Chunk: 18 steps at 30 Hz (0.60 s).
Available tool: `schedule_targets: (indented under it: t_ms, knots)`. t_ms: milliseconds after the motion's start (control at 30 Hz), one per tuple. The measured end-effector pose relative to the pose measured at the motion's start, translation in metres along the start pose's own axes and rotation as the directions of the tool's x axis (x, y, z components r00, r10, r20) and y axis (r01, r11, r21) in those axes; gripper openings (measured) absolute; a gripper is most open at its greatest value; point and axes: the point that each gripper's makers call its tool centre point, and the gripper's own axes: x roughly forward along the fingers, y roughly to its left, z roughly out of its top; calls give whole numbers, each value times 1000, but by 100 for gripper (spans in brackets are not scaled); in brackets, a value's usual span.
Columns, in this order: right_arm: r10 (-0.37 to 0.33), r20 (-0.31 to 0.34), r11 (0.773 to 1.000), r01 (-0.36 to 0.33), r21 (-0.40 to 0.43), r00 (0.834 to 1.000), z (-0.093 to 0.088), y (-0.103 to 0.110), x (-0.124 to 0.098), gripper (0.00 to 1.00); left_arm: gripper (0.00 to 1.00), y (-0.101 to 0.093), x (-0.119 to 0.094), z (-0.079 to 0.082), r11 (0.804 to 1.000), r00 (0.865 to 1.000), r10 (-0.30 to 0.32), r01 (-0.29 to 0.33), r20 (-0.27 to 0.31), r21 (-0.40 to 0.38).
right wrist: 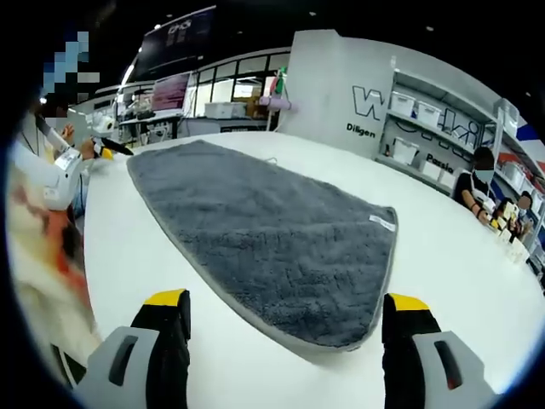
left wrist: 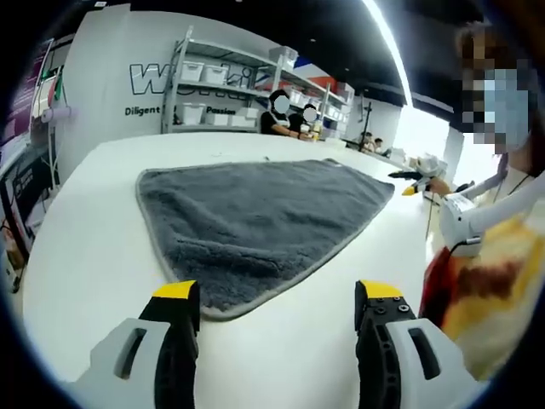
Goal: Fold the towel on the table until its edges align and the towel forms a compact rectangular stack.
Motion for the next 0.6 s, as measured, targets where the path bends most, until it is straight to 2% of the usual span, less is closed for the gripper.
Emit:
schedule_targets:
  t_ms: [33,133,300,433,600]
  knots:
    - [7,3,1000,-7,-13,1000,0,3,1,94,69,6,1,0,999,999,35,-35,-4,22]
    - [24,9,999,-23,-35,1000,1,7,2,92,65,16,-7,1,999,1000,29,-29,-5,18]
    - [38,4,998,-37,-51,999,0,11,1,88,56,14,-2,1,1000,1000,19,-19,-20,19]
    - [43,-1,998,-43,-49,999,-2,10,0,86,44,12,3,-2,1000,999,4,-2,-53,28]
    - [88,-14,994,-89,-66,996,-5,22,2,84,41,8,8,-6,999,996,2,3,-91,53]
